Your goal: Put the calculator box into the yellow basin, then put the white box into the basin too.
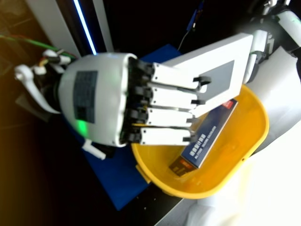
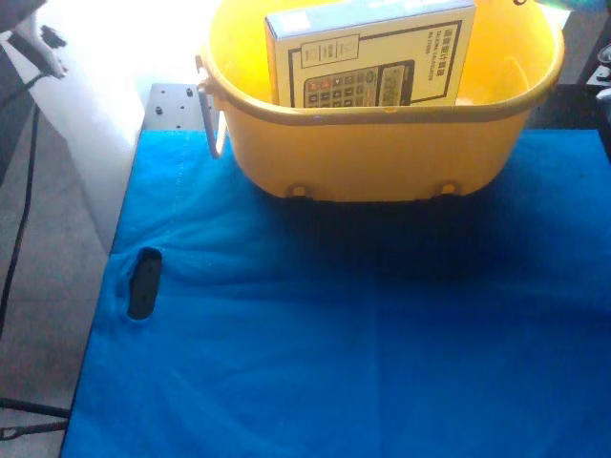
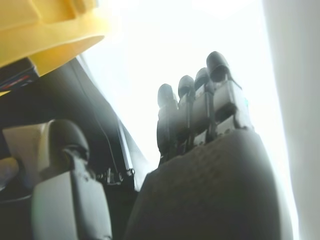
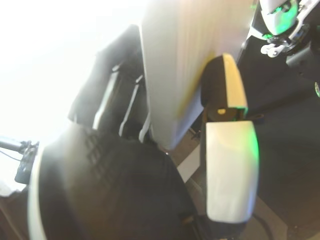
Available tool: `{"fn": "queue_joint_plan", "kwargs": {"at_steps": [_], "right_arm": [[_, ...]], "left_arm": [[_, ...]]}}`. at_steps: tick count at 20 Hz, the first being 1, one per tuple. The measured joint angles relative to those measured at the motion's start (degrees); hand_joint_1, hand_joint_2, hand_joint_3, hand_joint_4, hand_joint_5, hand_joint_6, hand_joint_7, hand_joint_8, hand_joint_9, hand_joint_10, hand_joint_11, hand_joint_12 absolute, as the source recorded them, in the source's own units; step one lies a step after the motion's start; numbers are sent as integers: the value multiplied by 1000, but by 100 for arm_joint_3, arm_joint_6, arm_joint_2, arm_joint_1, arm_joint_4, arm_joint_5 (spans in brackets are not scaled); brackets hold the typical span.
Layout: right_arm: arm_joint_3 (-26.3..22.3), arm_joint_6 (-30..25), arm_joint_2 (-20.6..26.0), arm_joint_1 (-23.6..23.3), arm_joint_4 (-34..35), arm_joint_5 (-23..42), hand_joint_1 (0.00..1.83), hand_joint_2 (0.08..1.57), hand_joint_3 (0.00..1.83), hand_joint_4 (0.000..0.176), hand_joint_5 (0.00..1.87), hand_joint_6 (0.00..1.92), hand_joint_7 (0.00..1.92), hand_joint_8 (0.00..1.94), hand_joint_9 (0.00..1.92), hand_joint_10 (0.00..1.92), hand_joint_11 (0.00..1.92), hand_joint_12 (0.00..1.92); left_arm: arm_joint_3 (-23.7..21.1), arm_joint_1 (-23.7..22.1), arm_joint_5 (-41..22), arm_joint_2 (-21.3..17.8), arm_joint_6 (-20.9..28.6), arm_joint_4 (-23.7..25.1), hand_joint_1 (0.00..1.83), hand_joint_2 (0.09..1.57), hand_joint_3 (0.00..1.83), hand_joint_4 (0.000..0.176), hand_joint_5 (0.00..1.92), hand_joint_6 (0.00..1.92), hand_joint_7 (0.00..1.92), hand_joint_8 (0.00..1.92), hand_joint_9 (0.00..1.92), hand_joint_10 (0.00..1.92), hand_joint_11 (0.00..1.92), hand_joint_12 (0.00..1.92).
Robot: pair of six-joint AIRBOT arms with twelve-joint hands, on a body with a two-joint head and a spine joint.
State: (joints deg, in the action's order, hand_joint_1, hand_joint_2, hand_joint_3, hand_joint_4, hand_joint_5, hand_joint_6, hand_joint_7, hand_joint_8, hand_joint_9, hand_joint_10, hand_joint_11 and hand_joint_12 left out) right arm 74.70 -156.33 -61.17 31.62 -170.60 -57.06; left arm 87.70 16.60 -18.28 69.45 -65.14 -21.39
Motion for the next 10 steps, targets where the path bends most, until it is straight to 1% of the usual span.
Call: {"fn": "queue_joint_plan", "kwargs": {"at_steps": [1,2,3,4,5,6,7,8,9,10], "right_arm": [[0,-2,2,-7,0,0,1031,910,0,13,139,37,20,4,0,7,0,29],[0,-7,0,-37,0,4,942,882,0,21,75,7,3,0,0,1,0,5],[0,-4,0,-48,0,-17,816,841,0,52,18,1,0,0,0,0,0,0],[-2,-9,0,-74,0,-24,812,832,0,62,3,0,0,0,0,0,0,0],[-2,-9,0,-83,0,-33,822,830,0,98,0,0,0,0,0,0,0,0],[-2,-11,0,-101,0,-28,815,862,0,113,0,0,0,0,0,0,0,0],[0,-11,0,-114,0,-35,814,865,0,119,0,0,0,0,0,0,0,0],[13,-13,2,-142,0,-35,826,856,0,109,0,0,0,0,0,0,0,0],[44,-11,2,-146,0,-44,827,851,0,100,0,0,0,0,0,0,0,0],[52,-11,2,-149,0,-63,828,856,0,95,0,0,0,0,0,0,0,0]], "left_arm": [[-4,-7,-11,-28,0,2,691,970,3,19,328,2,142,2,80,2,0,440],[-4,-42,-7,-39,-2,13,706,976,3,0,333,3,148,2,68,2,0,375],[-11,-61,-28,-39,0,31,703,964,0,0,337,3,153,2,67,2,0,308],[-70,-74,-107,-46,4,44,684,940,0,0,339,2,177,5,84,6,0,329],[-98,-76,-122,-44,4,42,654,928,0,30,348,4,213,9,110,13,0,383],[-120,-76,-118,-50,2,46,677,912,0,17,383,12,261,13,162,26,0,598],[-175,-76,-114,-107,2,44,641,935,1,20,364,3,244,3,167,21,0,681],[-184,-76,-116,-129,2,59,645,951,4,1,373,4,247,2,174,18,0,738],[-184,-76,-127,-138,4,52,608,952,3,8,379,6,256,4,180,19,0,746],[-184,-74,-125,-153,2,57,620,951,2,3,382,4,260,3,190,16,0,701]]}}
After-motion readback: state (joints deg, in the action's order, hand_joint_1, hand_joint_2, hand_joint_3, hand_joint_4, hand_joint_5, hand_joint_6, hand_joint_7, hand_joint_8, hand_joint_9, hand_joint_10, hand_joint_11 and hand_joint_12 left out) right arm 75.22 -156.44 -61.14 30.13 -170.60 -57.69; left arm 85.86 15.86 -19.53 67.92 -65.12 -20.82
